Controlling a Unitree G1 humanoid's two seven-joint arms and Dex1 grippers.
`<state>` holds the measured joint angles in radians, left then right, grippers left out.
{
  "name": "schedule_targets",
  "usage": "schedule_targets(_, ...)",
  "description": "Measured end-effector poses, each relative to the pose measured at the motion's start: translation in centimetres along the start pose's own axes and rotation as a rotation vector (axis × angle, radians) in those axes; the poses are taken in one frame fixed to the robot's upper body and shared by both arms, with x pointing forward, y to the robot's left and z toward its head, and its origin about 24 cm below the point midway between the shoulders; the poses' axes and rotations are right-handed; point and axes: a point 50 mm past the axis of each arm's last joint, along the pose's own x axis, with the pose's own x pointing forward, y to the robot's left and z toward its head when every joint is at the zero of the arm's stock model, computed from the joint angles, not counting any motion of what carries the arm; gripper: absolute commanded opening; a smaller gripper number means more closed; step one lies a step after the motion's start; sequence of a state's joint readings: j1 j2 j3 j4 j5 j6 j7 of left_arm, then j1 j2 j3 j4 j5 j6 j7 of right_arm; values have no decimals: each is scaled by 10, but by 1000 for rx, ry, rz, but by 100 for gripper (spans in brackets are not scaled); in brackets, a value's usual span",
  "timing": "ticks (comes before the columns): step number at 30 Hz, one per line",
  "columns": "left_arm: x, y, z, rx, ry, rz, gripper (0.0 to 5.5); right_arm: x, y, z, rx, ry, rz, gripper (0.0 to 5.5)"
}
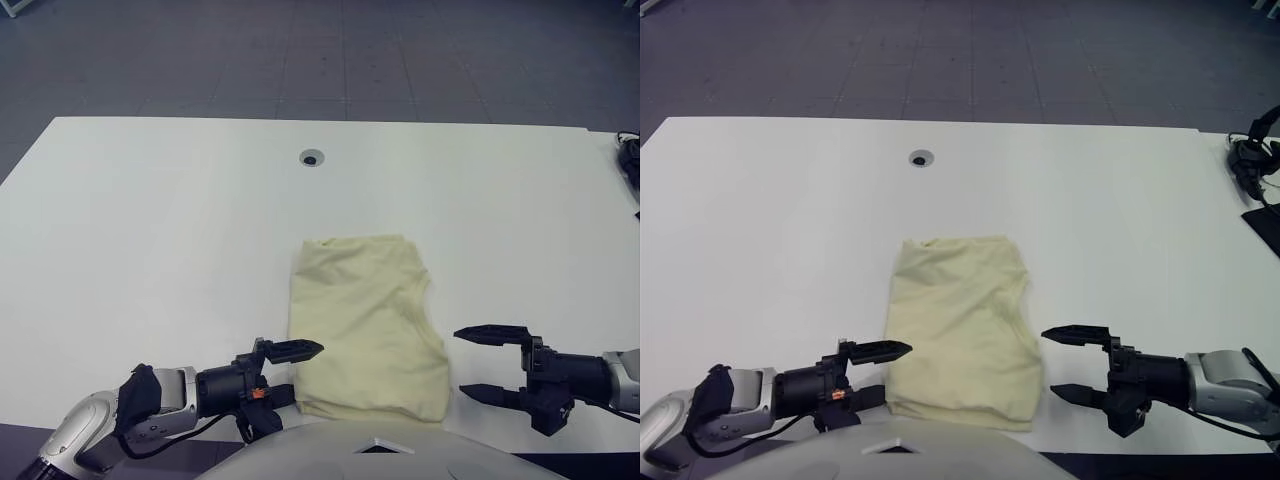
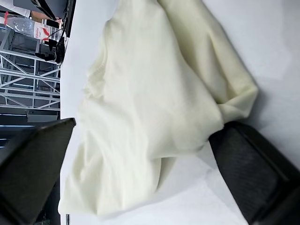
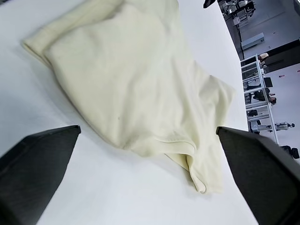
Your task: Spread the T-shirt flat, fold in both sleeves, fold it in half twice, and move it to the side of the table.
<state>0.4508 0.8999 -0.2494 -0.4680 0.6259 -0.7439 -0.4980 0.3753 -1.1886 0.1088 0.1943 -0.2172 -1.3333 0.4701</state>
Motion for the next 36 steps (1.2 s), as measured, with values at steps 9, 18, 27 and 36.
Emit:
schedule_targets(9, -5, -10, 3, -56, 18, -49, 263, 0, 15, 4, 32, -23, 64, 540)
schedule_targets(18, -8, -19, 6, -102, 33, -92, 101, 13, 21, 11, 57, -90, 69, 540)
schedule_targets(27, -9, -23, 7, -135, 43, -115, 4, 26, 20, 10, 58, -118, 50, 465)
schedule_targets(36, -9, -22, 7, -150, 41, -122, 4, 40, 26, 14, 74, -158, 66, 317)
